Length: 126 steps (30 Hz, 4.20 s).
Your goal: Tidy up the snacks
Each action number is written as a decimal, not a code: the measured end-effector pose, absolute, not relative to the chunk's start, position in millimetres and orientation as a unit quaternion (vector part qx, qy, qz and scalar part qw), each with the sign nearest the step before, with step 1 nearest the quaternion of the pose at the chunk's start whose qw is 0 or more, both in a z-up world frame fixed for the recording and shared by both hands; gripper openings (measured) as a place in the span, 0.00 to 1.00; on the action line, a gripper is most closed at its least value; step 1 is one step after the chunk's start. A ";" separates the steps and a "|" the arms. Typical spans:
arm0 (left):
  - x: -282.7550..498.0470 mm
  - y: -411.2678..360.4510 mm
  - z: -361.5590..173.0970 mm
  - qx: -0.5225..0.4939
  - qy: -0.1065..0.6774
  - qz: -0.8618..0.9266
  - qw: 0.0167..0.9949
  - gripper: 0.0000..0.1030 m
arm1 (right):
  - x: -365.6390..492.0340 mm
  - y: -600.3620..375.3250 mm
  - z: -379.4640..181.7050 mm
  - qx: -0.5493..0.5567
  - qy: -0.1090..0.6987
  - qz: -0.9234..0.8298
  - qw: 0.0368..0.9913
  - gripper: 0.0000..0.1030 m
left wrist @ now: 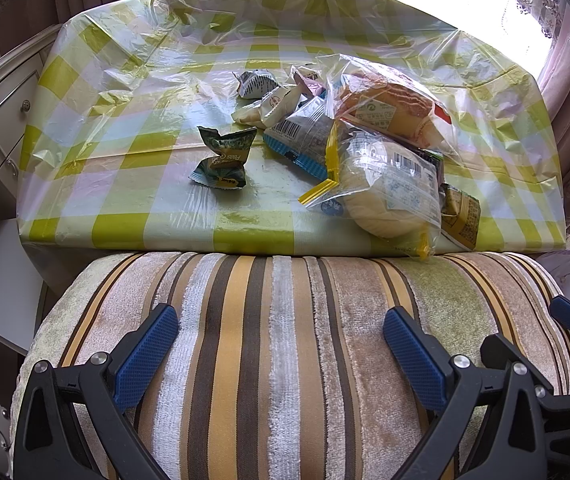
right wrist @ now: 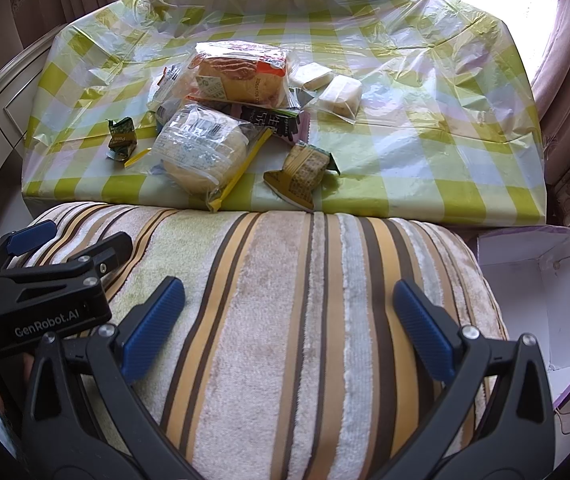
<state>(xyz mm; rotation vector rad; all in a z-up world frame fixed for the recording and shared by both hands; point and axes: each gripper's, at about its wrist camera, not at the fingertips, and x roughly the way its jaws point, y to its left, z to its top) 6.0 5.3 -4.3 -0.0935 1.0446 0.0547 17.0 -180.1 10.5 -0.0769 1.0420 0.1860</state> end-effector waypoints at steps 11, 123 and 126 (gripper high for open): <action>6.2 5.3 -4.5 -0.045 0.498 0.026 0.865 1.00 | 16.9 -180.3 10.4 -0.037 0.497 0.089 0.863 1.00; 76.1 -165.3 26.4 -0.145 0.500 -0.347 0.780 0.38 | 62.0 -351.3 30.6 0.041 0.483 -0.094 0.870 0.37; 76.4 -193.4 23.0 -0.132 0.511 -0.366 0.767 0.38 | 55.8 -378.3 23.4 0.048 0.490 -0.121 0.862 0.37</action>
